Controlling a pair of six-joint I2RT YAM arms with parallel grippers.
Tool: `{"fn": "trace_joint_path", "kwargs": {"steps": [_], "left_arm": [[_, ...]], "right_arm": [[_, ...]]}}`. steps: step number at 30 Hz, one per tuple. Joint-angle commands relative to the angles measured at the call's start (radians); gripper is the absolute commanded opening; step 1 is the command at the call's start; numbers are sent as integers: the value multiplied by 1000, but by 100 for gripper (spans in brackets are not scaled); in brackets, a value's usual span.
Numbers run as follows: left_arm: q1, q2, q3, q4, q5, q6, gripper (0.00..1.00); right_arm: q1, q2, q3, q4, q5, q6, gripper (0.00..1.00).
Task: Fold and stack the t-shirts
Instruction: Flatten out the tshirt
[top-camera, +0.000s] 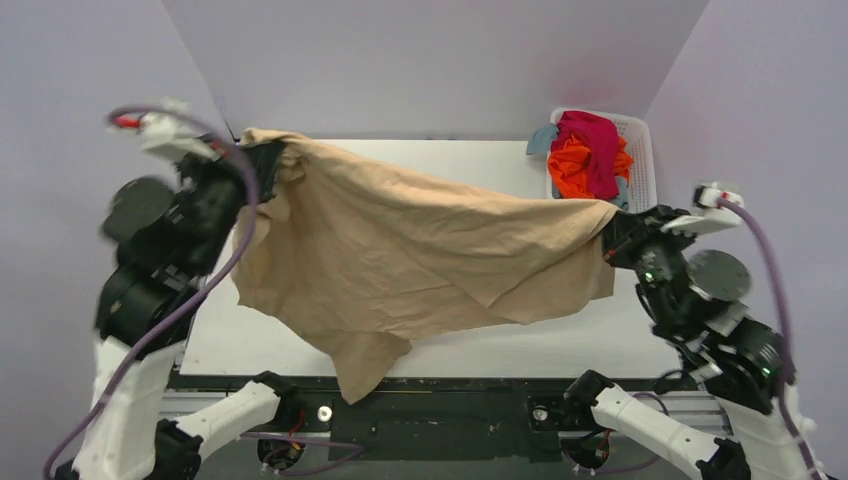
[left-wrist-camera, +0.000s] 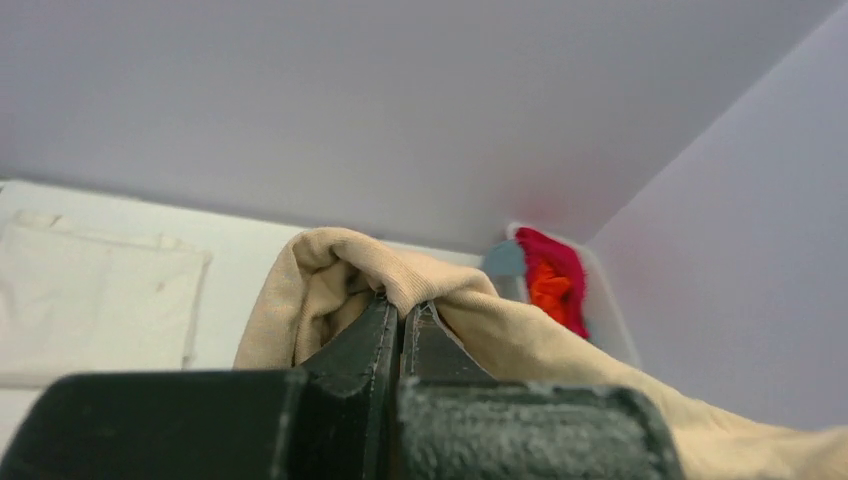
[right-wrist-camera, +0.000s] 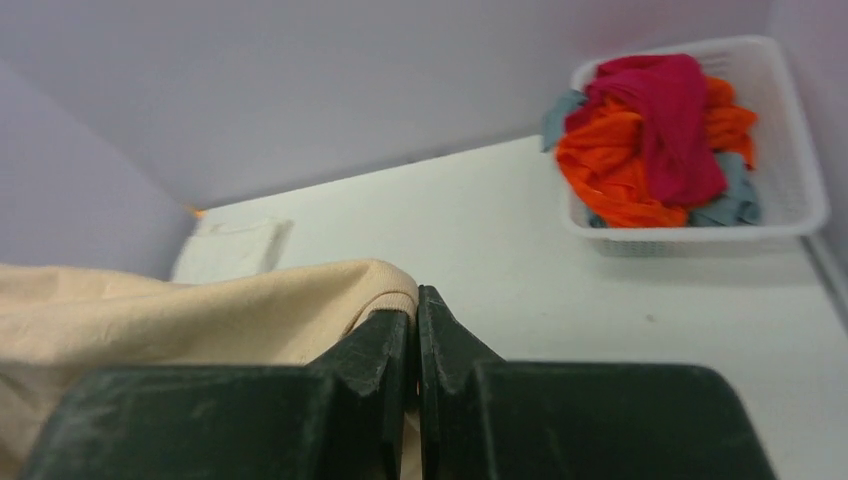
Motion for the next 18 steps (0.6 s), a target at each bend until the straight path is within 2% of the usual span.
{"fn": "trace_joint_path", "kwargs": {"steps": [1, 3, 4, 5, 6, 7, 8, 9, 10, 11, 12, 13, 15, 16, 17, 18], "left_arm": [[17, 277, -103, 107, -206, 54, 0], [48, 410, -130, 158, -161, 64, 0], [68, 505, -136, 178, -112, 66, 0], [79, 553, -140, 224, -89, 68, 0], [100, 661, -134, 253, -46, 63, 9], [111, 720, -101, 260, -20, 59, 15], [133, 834, -74, 254, 30, 54, 31], [142, 897, 9, 238, 52, 50, 38], [155, 1021, 67, 176, 79, 47, 52], [159, 1078, 194, 126, 87, 45, 57], [160, 1181, 265, 31, 89, 42, 62], [158, 1223, 382, -14, 90, 43, 63], [148, 1292, 456, -78, 77, 49, 69], [138, 1296, 456, -78, 74, 55, 80], [134, 1287, 434, -75, 74, 56, 83], [126, 1260, 416, -61, 78, 54, 84]], "right_arm": [[-71, 193, -124, 8, 333, 41, 0], [-191, 281, -189, 33, 238, 97, 0], [-289, 315, -213, 55, 118, 136, 0], [-333, 391, -269, 115, 56, 153, 0], [-413, 432, -295, 181, -59, 178, 0], [-444, 523, -327, 237, -102, 188, 7], [-489, 573, -331, 262, -155, 202, 14], [-504, 678, -311, 285, -167, 206, 33], [-525, 727, -292, 273, -169, 209, 40], [-532, 816, -240, 253, -158, 213, 50], [-538, 850, -214, 207, -128, 213, 54], [-539, 898, -172, 191, -112, 211, 60], [-540, 919, -155, 173, -75, 211, 68], [-540, 918, -157, 166, -53, 213, 74], [-540, 910, -160, 159, -44, 218, 81], [-540, 903, -171, 147, -34, 220, 83]]}}
